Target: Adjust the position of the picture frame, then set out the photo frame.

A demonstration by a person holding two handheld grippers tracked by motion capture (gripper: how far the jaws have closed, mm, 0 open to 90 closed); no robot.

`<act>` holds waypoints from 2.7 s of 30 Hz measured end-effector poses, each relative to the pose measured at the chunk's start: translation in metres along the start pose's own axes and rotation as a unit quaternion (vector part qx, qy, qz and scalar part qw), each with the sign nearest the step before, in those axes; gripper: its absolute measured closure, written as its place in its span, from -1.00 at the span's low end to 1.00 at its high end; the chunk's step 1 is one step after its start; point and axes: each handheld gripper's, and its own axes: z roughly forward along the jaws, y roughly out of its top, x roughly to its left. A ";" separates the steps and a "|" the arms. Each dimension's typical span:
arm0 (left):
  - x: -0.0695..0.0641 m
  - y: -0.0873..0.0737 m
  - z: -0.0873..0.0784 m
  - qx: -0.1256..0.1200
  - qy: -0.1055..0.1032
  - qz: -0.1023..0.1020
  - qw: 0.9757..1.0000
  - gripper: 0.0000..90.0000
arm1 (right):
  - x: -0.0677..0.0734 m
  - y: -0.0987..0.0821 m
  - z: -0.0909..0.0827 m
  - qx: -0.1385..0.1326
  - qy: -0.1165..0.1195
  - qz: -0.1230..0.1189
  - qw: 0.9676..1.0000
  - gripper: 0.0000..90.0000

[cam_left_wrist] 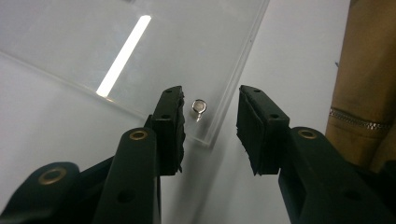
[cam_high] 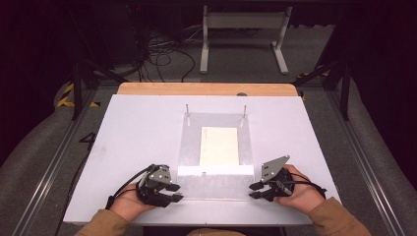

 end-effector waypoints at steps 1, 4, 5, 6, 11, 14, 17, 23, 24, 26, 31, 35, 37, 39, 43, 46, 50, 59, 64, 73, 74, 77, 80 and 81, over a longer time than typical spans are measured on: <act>0.001 0.000 0.001 -0.002 0.000 0.002 1.000 0.37 | 0.001 0.001 0.000 0.001 0.001 -0.005 1.000 0.56; 0.002 -0.001 0.004 -0.001 -0.005 0.000 1.000 0.44 | 0.003 0.002 0.002 0.003 -0.002 -0.013 1.000 0.59; 0.002 -0.001 0.005 -0.003 -0.005 0.002 1.000 0.46 | 0.004 0.003 0.002 0.003 -0.001 -0.014 1.000 0.61; 0.001 0.000 0.005 -0.005 -0.004 0.004 1.000 0.50 | 0.004 0.003 0.002 0.005 0.000 -0.017 1.000 0.64; 0.003 -0.001 0.005 -0.007 0.015 0.002 1.000 0.76 | 0.007 0.004 0.003 0.011 -0.013 -0.026 1.000 0.82; 0.005 -0.003 0.005 -0.012 0.005 -0.009 1.000 0.82 | 0.007 0.005 0.002 0.014 -0.018 -0.030 0.999 0.84; 0.005 -0.005 0.004 -0.011 0.001 -0.012 1.000 0.84 | 0.008 0.005 0.003 0.013 -0.017 -0.026 0.999 0.85; 0.004 -0.006 0.004 -0.011 -0.011 -0.010 1.000 0.85 | 0.010 0.006 0.002 0.022 -0.013 -0.029 0.999 0.85; 0.003 -0.005 0.004 -0.010 -0.012 -0.008 1.000 0.85 | 0.010 0.005 0.002 0.023 -0.012 -0.030 0.999 0.85; 0.000 -0.004 0.004 -0.005 -0.015 0.007 1.000 0.85 | 0.011 0.005 0.001 0.027 -0.007 -0.031 0.999 0.85; -0.010 -0.002 0.006 0.010 -0.041 0.022 0.999 0.85 | 0.017 0.001 -0.003 0.031 0.005 -0.024 0.999 0.85; -0.016 -0.004 0.006 0.017 -0.062 0.033 0.997 0.85 | 0.026 -0.004 -0.005 0.031 0.013 -0.021 0.999 0.85; -0.020 -0.005 0.005 0.021 -0.070 0.038 0.997 0.86 | 0.030 -0.005 -0.005 0.030 0.016 -0.020 0.999 0.85; -0.021 -0.007 0.004 0.023 -0.074 0.041 0.996 0.88 | 0.035 -0.006 -0.006 0.029 0.019 -0.020 0.999 0.85; -0.027 -0.008 0.009 0.030 -0.119 0.054 0.991 0.97 | 0.041 -0.008 -0.004 0.021 0.029 -0.020 0.999 0.84; -0.031 -0.006 0.009 0.034 -0.114 0.065 0.991 0.92 | 0.044 -0.007 -0.004 0.024 0.030 -0.022 0.999 0.84; -0.026 -0.008 0.003 0.021 -0.122 0.053 0.991 0.85 | 0.047 -0.006 -0.001 0.018 0.044 -0.023 0.999 0.84; -0.016 -0.007 -0.009 -0.038 -0.092 0.027 0.995 0.54 | 0.039 -0.008 -0.012 -0.028 0.032 -0.014 0.999 0.58; -0.003 -0.008 -0.018 -0.090 -0.047 -0.006 0.995 0.37 | 0.025 -0.008 -0.025 -0.098 -0.024 0.016 0.995 0.48; 0.013 -0.013 -0.031 -0.153 0.036 -0.055 0.986 0.14 | 0.000 -0.010 -0.041 -0.189 -0.111 0.061 0.974 0.48; 0.015 -0.014 -0.032 -0.158 0.044 -0.056 0.985 0.13 | -0.003 -0.010 -0.042 -0.197 -0.118 0.065 0.971 0.47; 0.016 -0.016 -0.034 -0.165 0.071 -0.063 0.982 0.05 | -0.015 -0.011 -0.042 -0.225 -0.140 0.083 0.961 0.40; 0.016 -0.017 -0.035 -0.178 0.093 -0.070 0.977 0.00 | -0.028 -0.012 -0.042 -0.261 -0.167 0.104 0.945 0.34; 0.017 -0.018 -0.035 -0.181 0.101 -0.072 0.976 -0.02 | -0.033 -0.011 -0.042 -0.267 -0.175 0.112 0.941 0.33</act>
